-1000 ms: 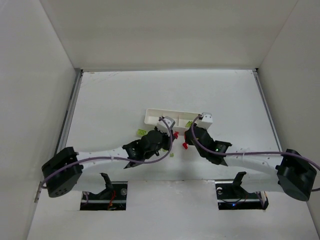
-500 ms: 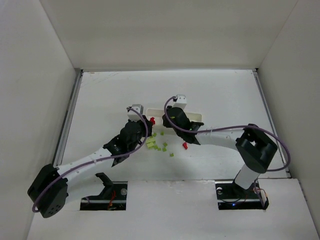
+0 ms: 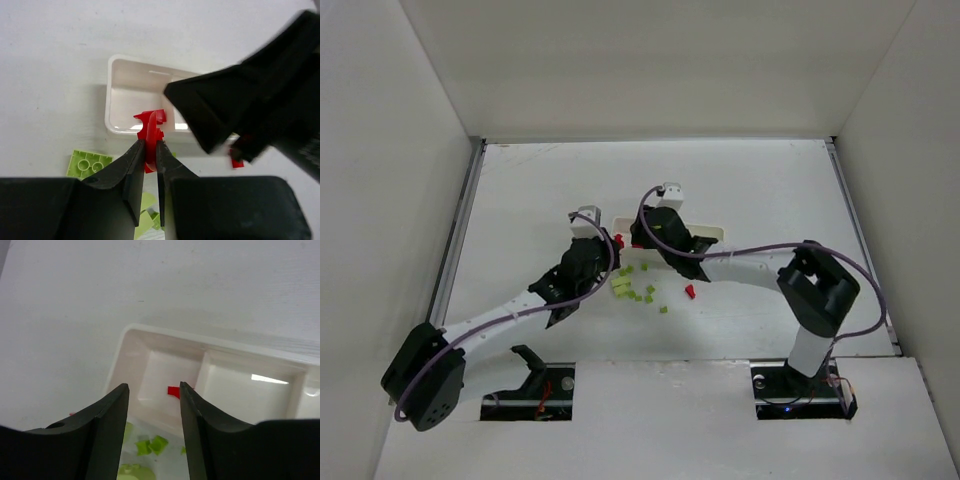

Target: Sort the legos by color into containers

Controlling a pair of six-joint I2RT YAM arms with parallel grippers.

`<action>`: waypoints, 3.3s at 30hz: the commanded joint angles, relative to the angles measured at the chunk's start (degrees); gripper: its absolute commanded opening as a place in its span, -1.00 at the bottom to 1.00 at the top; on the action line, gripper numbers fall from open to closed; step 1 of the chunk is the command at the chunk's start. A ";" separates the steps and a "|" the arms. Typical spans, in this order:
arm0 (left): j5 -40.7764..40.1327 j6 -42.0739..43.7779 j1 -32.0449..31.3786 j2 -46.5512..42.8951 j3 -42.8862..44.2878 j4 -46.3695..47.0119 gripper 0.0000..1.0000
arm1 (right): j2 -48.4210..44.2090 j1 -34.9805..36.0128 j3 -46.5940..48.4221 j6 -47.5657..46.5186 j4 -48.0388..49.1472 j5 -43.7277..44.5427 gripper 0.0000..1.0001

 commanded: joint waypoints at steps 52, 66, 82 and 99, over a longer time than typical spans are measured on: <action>-4.16 -3.43 -8.18 -3.46 -5.40 -12.09 0.00 | -17.55 5.80 -15.45 -3.57 -3.60 5.87 -0.65; -6.53 -7.12 -13.99 -2.85 -8.48 -8.94 0.10 | 2.42 -0.19 5.31 -4.81 0.01 -2.31 -0.48; -9.69 -6.51 -14.86 6.37 -5.40 -7.79 0.08 | -12.33 0.69 -11.02 -4.11 3.09 1.64 0.10; -10.22 -7.04 -14.34 9.98 -4.70 -1.63 0.01 | -27.11 3.59 -34.50 6.70 -1.04 9.55 0.21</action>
